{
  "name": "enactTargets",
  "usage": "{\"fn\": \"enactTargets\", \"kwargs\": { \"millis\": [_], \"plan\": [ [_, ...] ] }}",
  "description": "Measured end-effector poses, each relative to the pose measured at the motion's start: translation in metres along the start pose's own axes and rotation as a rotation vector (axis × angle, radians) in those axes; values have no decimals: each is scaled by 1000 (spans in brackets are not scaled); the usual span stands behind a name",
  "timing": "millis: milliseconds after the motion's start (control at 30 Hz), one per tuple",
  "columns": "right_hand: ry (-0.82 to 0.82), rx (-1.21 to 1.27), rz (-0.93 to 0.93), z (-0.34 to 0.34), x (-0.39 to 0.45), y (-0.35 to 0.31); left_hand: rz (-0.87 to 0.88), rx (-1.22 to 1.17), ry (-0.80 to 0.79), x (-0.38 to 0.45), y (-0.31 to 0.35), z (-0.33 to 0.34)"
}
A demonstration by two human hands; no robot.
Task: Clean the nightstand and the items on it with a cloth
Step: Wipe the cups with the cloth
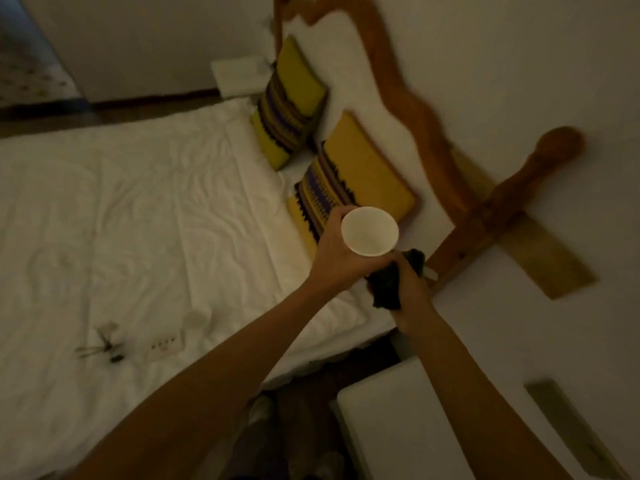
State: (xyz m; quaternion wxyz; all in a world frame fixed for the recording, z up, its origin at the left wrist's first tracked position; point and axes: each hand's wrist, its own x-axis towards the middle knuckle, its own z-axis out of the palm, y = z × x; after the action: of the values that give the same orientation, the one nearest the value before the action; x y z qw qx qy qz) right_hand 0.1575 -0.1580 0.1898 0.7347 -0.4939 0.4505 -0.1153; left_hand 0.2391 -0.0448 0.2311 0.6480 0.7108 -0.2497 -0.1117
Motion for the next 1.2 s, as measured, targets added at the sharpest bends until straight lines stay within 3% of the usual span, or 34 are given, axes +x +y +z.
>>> {"fn": "enactTargets", "kwargs": {
  "millis": [133,300,633,900,1200],
  "plan": [
    [39,-85,95,32,22,46,-191,228,186,-10,-82,-51],
    [-22,-320,176,75,50,98,-444,451,251,-29,-185,-112],
    [-83,-505,281,139,124,190,-652,671,75,-30,-346,-179],
    [11,-490,322,166,164,247,-695,849,-56,-15,-412,-191],
    [-39,-434,355,185,169,278,-739,838,-78,-19,-433,-187]
  ]
}}
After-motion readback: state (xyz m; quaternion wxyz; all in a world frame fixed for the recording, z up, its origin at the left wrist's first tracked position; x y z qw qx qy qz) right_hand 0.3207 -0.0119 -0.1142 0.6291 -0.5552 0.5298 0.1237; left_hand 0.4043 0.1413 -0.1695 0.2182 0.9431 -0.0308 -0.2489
